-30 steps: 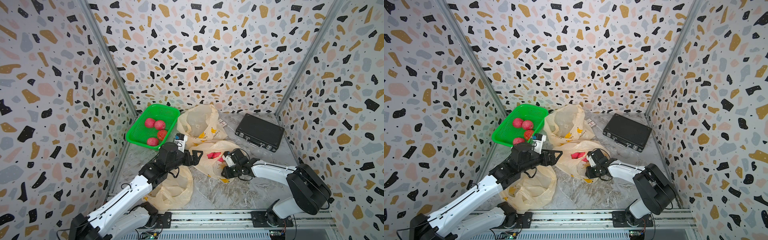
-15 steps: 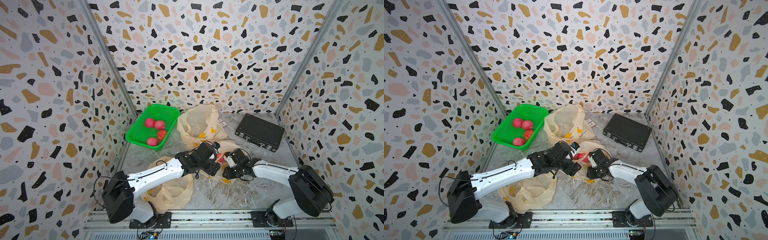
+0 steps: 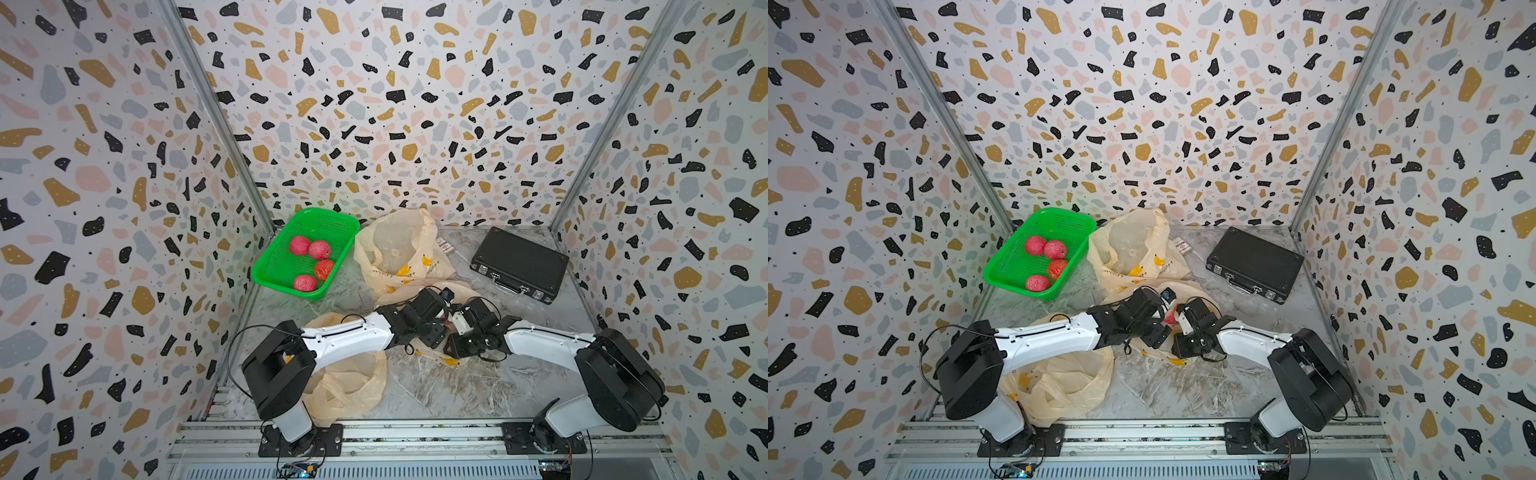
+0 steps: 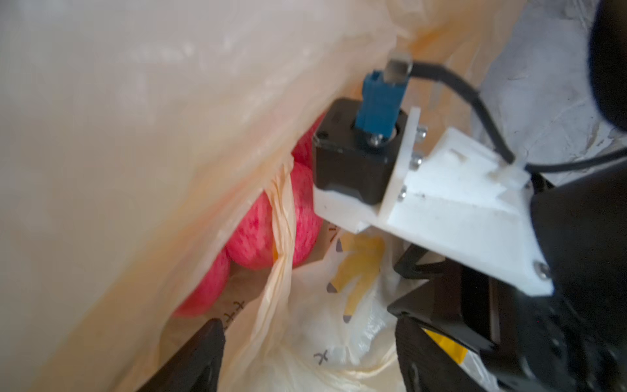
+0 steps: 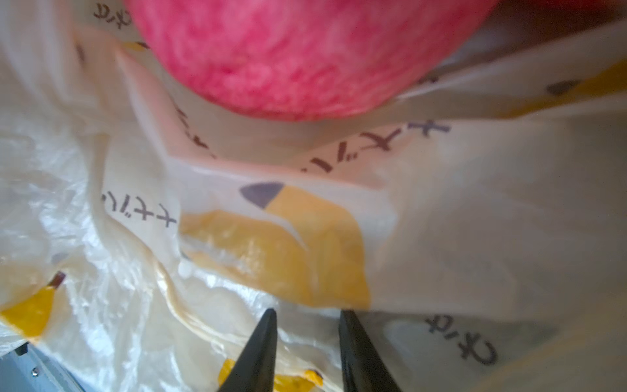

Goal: Untie the knot of a plastic bag & take out the apple
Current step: Untie the plastic bag at the center of the board.

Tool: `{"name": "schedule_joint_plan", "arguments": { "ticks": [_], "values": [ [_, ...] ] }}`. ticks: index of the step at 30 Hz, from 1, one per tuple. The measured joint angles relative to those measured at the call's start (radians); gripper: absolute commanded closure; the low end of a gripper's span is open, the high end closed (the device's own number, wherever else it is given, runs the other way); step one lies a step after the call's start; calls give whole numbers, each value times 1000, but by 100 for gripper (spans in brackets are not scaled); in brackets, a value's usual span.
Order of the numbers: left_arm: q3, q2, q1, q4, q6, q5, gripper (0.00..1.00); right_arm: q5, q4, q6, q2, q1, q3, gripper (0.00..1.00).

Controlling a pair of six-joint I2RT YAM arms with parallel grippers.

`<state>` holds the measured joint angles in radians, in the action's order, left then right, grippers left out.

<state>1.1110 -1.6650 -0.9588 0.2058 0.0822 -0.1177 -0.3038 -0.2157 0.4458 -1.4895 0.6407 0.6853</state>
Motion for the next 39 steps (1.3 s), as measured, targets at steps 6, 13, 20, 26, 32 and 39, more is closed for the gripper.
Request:
{"name": "schedule_joint_plan", "arguments": {
  "ticks": [6, 13, 20, 26, 32, 39],
  "values": [
    [11, -93, 2, -43, -27, -20, 68, -2, 5, -1, 13, -4, -14, 68],
    [21, -129, 16, -27, -16, -33, 95, -14, 4, -2, 23, -22, -26, 69],
    [-10, 2, 31, -27, 8, -23, 100, -18, -6, -4, 24, -45, -32, 79],
    [-163, 281, 122, -46, 88, 77, 100, -23, -13, -5, 25, -75, -34, 80],
    [-275, 373, 306, 11, 229, 88, 100, -27, -20, -7, 39, -114, -43, 81],
    [-316, 218, 445, 64, 304, 82, 100, -49, -59, -16, 65, -130, -45, 85]
  ]
}}
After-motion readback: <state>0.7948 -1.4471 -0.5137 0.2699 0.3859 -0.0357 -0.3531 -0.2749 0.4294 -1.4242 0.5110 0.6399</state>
